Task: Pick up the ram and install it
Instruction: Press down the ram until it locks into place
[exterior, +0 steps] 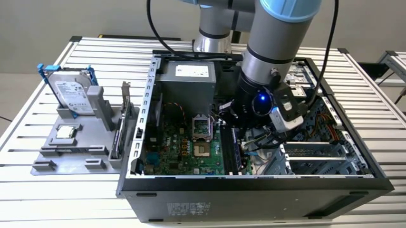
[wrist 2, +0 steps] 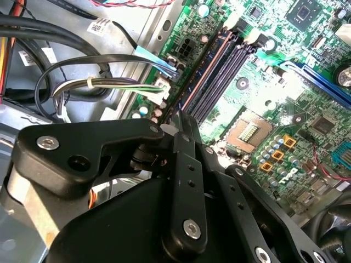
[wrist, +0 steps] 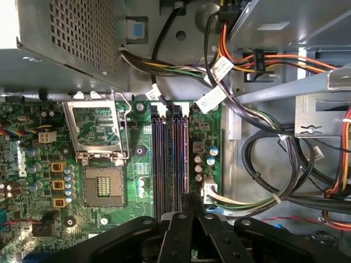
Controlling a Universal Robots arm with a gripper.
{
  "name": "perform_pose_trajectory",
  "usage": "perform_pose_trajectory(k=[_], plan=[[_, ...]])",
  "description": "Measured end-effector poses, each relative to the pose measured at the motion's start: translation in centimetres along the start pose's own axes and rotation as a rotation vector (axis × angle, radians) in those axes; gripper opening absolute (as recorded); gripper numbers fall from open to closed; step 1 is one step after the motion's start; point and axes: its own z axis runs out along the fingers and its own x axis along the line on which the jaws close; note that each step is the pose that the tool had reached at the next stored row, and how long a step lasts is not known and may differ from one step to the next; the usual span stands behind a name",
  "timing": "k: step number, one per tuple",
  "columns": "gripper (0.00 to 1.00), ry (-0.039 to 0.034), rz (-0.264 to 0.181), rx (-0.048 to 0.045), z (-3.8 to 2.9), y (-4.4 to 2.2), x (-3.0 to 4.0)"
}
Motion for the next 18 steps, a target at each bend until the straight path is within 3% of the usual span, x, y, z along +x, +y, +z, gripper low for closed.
perform_pose_trajectory(k=[3, 11, 18], plan=[[0.0, 0.0003, 0.004, -0.0001, -0.02, 0.0, 0.0], [0.0, 0.0034, 0.065, -0.0003, -0.01, 0.0, 0.0], [0.0, 0.0004, -0.027, 0.0003, -0.01, 0.01, 0.03]])
